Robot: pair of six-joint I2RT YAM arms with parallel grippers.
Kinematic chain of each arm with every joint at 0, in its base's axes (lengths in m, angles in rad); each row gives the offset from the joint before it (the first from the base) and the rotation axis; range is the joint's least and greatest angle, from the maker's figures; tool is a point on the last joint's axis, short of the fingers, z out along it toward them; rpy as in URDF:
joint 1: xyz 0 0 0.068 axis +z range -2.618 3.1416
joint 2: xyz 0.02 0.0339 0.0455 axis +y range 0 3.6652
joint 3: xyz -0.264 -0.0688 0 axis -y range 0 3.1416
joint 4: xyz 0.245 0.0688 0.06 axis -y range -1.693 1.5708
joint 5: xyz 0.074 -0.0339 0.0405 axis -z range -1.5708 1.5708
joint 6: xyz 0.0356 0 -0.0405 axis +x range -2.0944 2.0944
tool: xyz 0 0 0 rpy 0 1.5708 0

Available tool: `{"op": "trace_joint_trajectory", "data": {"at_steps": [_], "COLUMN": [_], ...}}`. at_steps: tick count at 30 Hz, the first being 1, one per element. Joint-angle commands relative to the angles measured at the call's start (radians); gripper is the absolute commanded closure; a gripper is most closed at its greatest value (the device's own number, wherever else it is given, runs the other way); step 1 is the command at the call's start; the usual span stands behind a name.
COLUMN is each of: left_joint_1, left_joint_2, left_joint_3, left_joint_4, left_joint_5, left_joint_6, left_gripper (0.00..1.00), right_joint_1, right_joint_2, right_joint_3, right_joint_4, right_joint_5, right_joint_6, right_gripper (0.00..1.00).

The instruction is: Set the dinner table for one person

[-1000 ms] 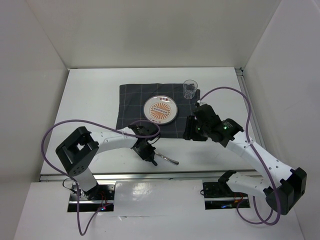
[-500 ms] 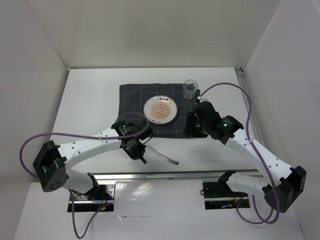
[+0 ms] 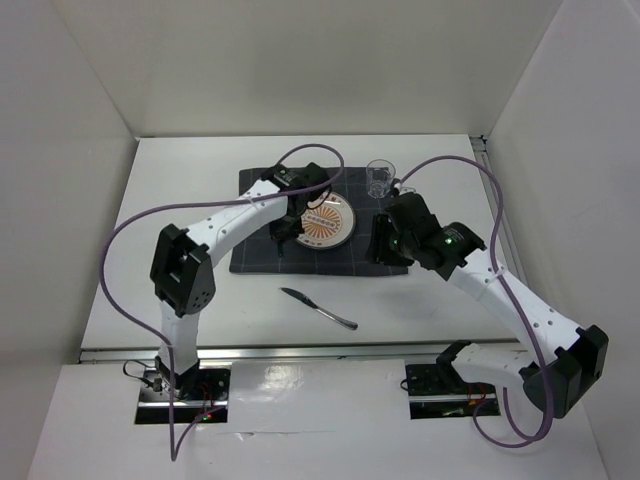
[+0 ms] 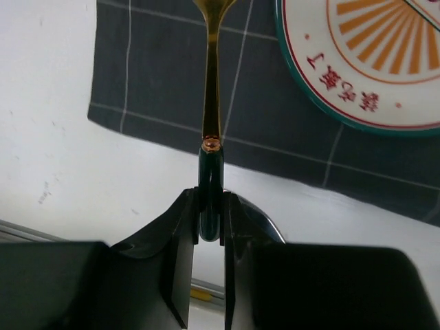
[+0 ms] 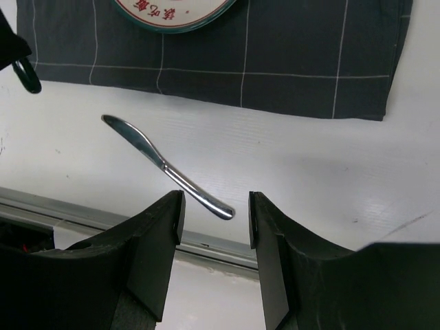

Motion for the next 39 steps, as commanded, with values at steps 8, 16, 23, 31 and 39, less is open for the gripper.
{"op": "trace_joint_trajectory", "data": {"at_steps": [8,16,23,31,39], "left_joint_1": [0.171,0.225,0.304,0.338,0.338], "left_joint_2": [0.067,0.144,0.179,0.216,0.254], "left_joint_3": [0.026,0.036,0.046,0.003,0.012], "left_joint_4": [0.128,0.206,0.226,0.280,0.271], "left_joint_5": [0.160,0.291,0.331,0.400,0.373], "left_joint_6": [0.421,0.536,0.489,0.479,0.480], "left_gripper": [1.00,1.00,1.00,1.00,1.00], "right_joint_1": [-0.079,-0.139,-0.179,-0.188,-0.197], "right_joint_2": [0.021,0.084,0.106,0.125,0.155], "right_joint_3": [0.059,0.097,0.097,0.106,0.115], "right_joint_4": [0.013,0.044,0.056,0.067,0.078], "right_joint_5": [0.020,-0.019,-0.028,-0.037,-0.037], "right_joint_6": [-0.040,-0.080,-0.089,-0.098,-0.098], "right_gripper": [0.47,0.47,0.47,0.47,0.47]}}
